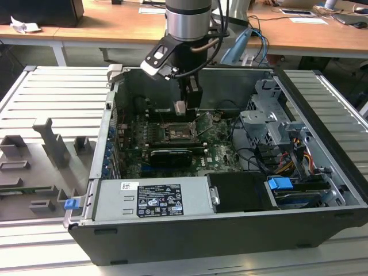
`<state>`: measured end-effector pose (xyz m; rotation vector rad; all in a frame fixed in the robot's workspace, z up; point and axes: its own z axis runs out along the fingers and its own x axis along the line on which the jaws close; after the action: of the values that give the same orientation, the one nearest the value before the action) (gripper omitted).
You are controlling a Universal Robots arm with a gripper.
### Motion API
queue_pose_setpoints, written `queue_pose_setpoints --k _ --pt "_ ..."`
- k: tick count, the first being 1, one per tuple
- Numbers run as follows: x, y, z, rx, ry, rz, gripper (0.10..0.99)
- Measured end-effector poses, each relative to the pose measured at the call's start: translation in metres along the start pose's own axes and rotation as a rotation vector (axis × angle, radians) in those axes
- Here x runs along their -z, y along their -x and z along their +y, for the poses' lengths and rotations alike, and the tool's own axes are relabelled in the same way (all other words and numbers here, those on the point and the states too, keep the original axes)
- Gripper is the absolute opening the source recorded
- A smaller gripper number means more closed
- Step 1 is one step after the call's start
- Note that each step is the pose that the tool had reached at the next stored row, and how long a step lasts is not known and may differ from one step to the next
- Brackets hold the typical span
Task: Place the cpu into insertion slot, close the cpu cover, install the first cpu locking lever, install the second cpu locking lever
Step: 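Place the cpu into insertion slot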
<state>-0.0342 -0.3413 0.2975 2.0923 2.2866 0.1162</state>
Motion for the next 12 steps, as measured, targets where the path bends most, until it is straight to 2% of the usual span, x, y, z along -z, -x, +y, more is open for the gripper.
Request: queue_pose_setpoints --k 3,12 --pt "-0.0071 0.0 -0.0006 -0.038 0.0 -0.003 0.541" --pt "-0.0226 -0.0033 -0.0016 -0.038 -0.001 -0.003 0.541"
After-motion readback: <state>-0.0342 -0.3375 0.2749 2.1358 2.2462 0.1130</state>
